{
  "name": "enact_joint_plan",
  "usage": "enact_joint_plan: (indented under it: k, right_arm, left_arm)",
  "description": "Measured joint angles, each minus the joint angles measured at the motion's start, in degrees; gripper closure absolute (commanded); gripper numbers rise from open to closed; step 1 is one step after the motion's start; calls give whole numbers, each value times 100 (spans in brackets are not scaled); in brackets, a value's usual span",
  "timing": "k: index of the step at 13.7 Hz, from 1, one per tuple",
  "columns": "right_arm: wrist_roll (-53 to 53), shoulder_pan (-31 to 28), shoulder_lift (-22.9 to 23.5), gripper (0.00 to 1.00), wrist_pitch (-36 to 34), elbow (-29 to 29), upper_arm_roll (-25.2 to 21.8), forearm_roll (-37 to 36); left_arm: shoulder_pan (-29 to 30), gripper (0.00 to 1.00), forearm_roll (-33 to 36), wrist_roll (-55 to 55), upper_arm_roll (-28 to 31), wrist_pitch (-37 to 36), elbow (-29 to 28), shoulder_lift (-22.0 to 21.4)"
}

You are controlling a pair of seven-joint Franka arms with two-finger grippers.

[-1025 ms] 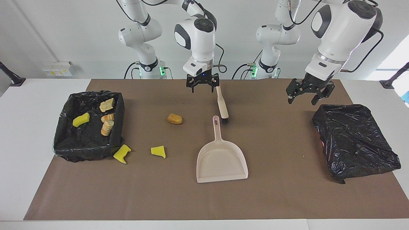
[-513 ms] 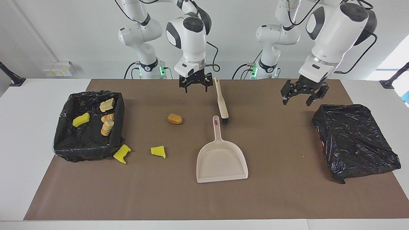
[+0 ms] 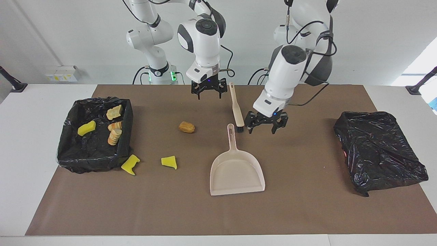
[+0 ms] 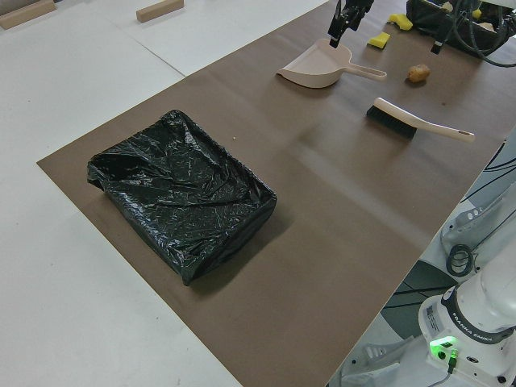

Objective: Sweep and dump trash in bin
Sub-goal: 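Reach the left gripper to the pink dustpan handle and grasp it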

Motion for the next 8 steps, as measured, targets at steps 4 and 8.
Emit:
enact_joint_plan:
  k: [4, 8]
  right_arm:
    - [0, 0, -227, 0, 619, -505, 0, 124]
    - [0, 5, -590, 0, 1114, -1115, 6, 130]
  left_arm:
    - [-220, 0, -1, -13, -8, 167, -52, 242]
    - [-451, 0, -1, -28, -19, 380, -339, 295]
